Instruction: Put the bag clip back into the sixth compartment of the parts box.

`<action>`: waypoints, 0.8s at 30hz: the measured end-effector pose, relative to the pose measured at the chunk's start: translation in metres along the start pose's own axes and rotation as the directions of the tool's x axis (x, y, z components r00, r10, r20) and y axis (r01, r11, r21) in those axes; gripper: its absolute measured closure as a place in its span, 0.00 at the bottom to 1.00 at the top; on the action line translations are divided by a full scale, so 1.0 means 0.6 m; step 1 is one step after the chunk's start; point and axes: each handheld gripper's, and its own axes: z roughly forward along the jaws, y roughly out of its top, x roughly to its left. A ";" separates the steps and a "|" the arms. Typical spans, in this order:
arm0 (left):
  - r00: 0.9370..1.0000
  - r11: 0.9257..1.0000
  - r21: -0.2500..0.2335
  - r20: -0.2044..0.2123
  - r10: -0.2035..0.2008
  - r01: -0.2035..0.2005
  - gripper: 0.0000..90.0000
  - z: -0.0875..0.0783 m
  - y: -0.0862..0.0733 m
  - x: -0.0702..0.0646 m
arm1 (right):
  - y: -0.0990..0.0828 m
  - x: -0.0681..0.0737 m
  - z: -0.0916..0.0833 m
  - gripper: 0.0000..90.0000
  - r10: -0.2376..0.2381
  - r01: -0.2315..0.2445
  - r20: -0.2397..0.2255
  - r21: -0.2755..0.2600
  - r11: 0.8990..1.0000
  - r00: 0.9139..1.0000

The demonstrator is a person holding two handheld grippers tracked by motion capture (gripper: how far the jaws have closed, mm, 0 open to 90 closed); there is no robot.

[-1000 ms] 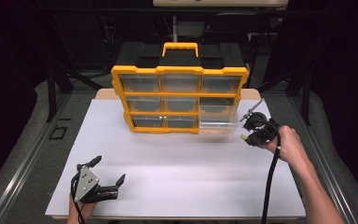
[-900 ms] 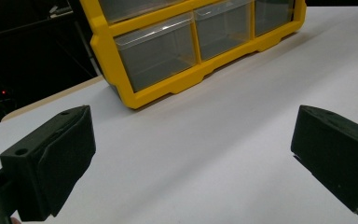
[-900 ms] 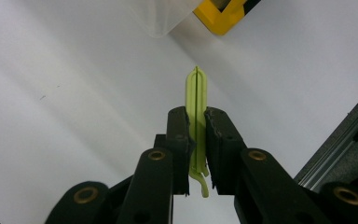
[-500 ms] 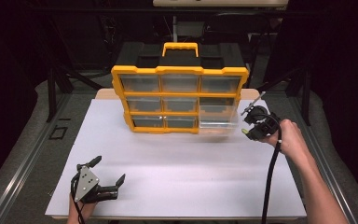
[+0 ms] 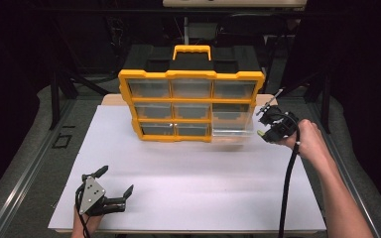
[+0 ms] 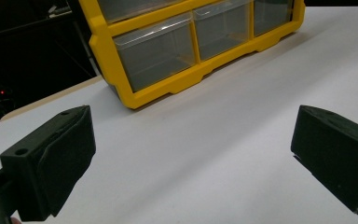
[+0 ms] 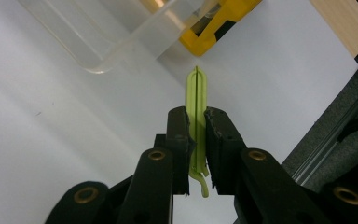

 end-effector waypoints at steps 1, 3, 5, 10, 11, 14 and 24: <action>1.000 1.000 0.001 0.001 -0.001 0.001 0.00 0.000 0.000 0.000 | 0.001 0.000 -0.002 0.89 0.003 -0.003 0.001 -0.004 1.000 1.000; 1.000 1.000 0.003 0.004 0.002 -0.002 0.00 0.001 0.000 -0.001 | 0.003 0.000 -0.004 0.89 0.011 -0.011 0.002 -0.009 1.000 1.000; 1.000 1.000 0.002 0.002 0.003 -0.003 0.00 0.000 0.000 -0.002 | 0.005 0.000 -0.007 0.89 0.019 -0.019 0.002 -0.003 1.000 1.000; 1.000 1.000 0.003 0.001 -0.002 0.002 0.00 0.000 0.000 0.000 | 0.012 -0.007 -0.017 0.89 0.000 0.000 0.008 -0.014 1.000 1.000; 1.000 1.000 0.004 0.003 -0.001 0.001 0.00 0.001 0.000 -0.001 | 0.013 -0.007 -0.020 0.89 0.003 -0.003 0.010 -0.014 1.000 1.000; 1.000 1.000 0.005 0.002 0.000 0.000 0.00 0.001 0.000 -0.001 | 0.019 -0.010 -0.028 0.89 0.005 -0.005 0.014 -0.018 1.000 1.000; 1.000 1.000 0.005 0.008 -0.001 0.000 0.00 0.001 0.000 -0.001 | 0.038 -0.014 -0.052 0.89 -0.007 0.008 0.033 -0.030 1.000 0.999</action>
